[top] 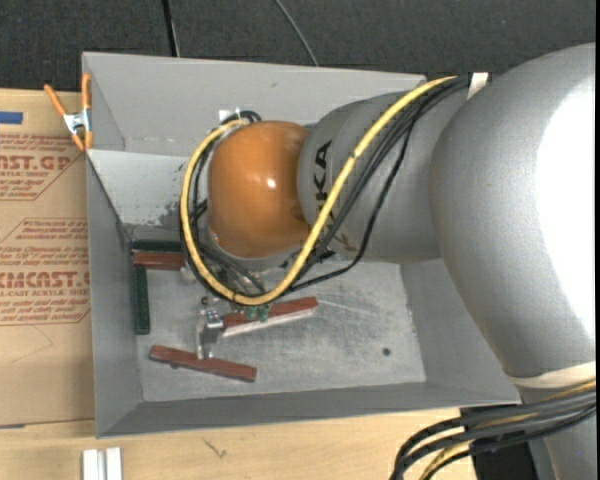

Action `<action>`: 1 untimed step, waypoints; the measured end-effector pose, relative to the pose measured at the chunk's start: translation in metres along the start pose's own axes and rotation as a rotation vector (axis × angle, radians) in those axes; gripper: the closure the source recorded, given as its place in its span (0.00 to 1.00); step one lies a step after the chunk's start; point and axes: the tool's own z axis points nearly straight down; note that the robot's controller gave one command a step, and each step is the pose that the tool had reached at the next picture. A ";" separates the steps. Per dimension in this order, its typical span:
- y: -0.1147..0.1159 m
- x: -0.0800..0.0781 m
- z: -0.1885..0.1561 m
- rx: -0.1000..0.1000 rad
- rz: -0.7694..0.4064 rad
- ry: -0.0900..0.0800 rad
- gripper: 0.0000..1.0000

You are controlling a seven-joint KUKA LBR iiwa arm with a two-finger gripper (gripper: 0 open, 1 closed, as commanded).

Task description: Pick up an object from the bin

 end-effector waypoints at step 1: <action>-0.058 0.016 0.047 0.002 -0.103 0.010 1.00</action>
Offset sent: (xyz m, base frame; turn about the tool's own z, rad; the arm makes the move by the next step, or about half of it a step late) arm 0.0000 0.0000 0.0000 0.0000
